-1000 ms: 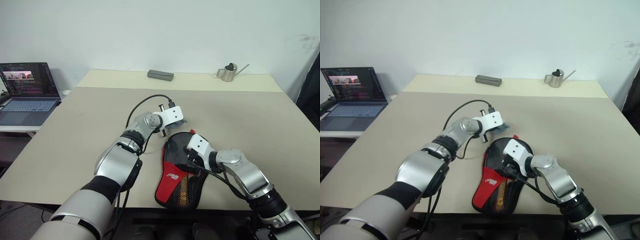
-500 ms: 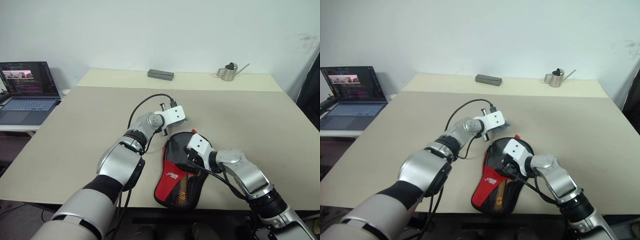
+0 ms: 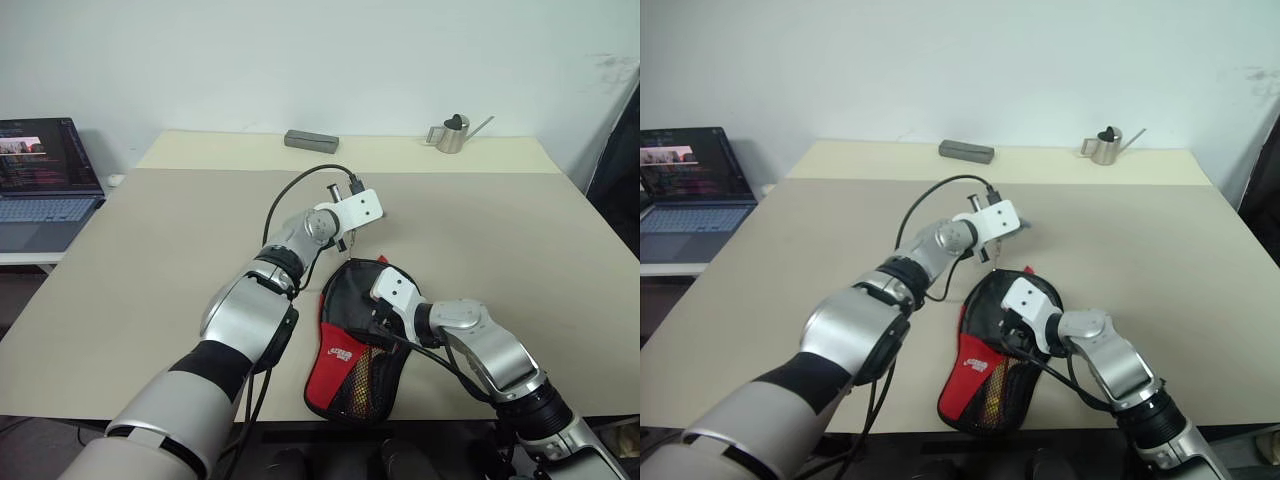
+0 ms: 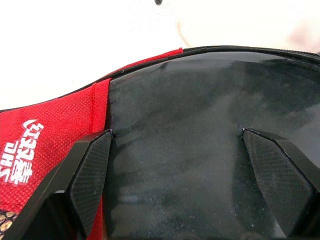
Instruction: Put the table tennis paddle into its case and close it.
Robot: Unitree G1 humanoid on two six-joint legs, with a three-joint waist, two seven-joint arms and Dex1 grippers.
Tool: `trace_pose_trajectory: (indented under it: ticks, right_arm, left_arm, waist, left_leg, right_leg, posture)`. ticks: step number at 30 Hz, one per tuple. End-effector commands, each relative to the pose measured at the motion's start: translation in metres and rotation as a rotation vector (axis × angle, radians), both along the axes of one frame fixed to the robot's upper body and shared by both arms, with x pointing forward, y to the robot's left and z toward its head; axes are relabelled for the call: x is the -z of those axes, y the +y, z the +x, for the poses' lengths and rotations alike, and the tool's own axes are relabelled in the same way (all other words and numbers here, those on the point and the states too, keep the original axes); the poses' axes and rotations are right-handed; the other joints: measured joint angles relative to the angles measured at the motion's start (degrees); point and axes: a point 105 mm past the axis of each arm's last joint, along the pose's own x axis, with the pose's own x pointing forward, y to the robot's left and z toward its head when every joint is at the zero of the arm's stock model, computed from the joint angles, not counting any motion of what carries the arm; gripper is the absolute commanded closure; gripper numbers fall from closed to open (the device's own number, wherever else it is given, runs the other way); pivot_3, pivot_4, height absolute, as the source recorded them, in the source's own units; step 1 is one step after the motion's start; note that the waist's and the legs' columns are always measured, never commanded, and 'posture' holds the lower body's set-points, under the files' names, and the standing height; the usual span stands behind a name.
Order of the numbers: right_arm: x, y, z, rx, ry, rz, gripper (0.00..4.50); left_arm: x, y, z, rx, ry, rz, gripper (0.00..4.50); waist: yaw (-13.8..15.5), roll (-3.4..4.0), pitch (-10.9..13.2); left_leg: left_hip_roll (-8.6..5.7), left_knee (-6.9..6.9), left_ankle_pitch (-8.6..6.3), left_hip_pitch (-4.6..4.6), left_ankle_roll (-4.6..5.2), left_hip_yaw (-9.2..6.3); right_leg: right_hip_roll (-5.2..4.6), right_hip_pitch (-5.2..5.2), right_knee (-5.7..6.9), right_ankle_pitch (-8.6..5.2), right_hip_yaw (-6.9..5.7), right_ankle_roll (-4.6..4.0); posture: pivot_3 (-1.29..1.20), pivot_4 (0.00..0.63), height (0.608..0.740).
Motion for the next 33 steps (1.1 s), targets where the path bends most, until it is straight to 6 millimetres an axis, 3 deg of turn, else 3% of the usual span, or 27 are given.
trace_pose_trajectory:
  ticks: [1, 14, 28, 33]
  right_arm:
    - [0.065, -0.004, -0.032, -0.002, 0.254, -0.117, 0.0]
    - [0.064, -0.004, -0.034, 0.019, 0.25, -0.117, 0.0]
    - [0.063, -0.003, -0.032, 0.027, 0.246, -0.113, 0.0]
    - [0.062, -0.003, -0.03, 0.027, 0.243, -0.113, 0.0]
  left_arm:
    - [-0.073, -0.028, 0.002, 0.05, -0.227, -0.094, 4.37]
    - [-0.061, -0.077, -0.018, 0.172, -0.188, -0.096, 4.37]
    - [-0.041, -0.081, -0.024, 0.2, -0.063, -0.125, 4.37]
    - [-0.039, -0.078, -0.023, 0.2, -0.027, -0.151, 2.61]
  waist:
    - [-0.01, 0.0, 0.0]
    - [0.0, 0.0, 0.0]
    - [-0.08, 0.01, -0.01]
    - [-0.18, 0.02, -0.02]
  left_leg:
    - [0.0, 0.0, 0.0, 0.0, 0.0, 0.0]
    - [0.0, -0.02, -0.02, -0.01, -0.02, 0.01]
    - [0.0, -0.02, -0.02, 0.02, -0.03, 0.02]
    - [0.01, -0.02, -0.03, 0.03, -0.03, 0.02]
  right_leg:
    - [0.01, 0.0, 0.0, 0.0, 0.0, 0.0]
    - [0.01, 0.01, -0.04, 0.0, 0.0, 0.0]
    - [0.03, 0.02, -0.03, -0.01, 0.01, 0.0]
    - [0.04, 0.02, -0.03, -0.01, 0.02, 0.0]
  posture:
    - [0.0, 0.15, 0.74]
    - [0.0, 0.15, 0.74]
    - [0.0, 0.15, 0.74]
    - [0.0, 0.15, 0.74]
